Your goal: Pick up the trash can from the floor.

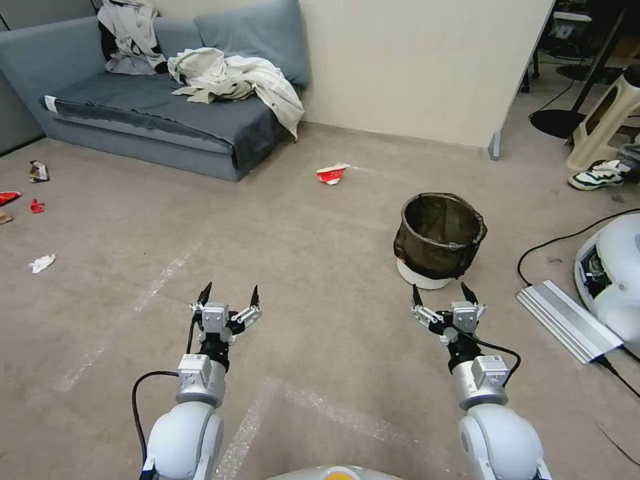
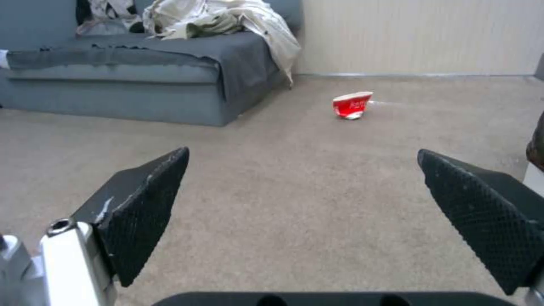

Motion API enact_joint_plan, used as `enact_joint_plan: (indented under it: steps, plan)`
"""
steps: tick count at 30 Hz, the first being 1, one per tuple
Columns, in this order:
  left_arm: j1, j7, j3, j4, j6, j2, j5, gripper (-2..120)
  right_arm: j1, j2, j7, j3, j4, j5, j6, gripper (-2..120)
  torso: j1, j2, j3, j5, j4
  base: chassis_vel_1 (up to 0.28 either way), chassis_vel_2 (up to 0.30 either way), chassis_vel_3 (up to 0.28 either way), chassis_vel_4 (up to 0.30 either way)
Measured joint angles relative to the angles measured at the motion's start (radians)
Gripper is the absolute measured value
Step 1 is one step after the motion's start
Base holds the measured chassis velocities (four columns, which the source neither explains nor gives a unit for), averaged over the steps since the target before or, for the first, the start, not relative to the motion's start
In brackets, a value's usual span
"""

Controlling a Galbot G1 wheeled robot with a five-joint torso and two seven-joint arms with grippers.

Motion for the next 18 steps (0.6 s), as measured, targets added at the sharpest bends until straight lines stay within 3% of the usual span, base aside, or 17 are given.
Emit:
enact_joint_plan:
  steps: [18]
  plan:
    - [0.0, 0.0, 0.0, 0.0, 0.0, 0.0, 0.0, 100, 0.0, 0.0, 0.0, 0.0, 0.0, 0.0, 0.0, 100, 0.0, 0.0, 0.0, 0.0, 0.0, 0.0, 0.0, 0.0, 0.0]
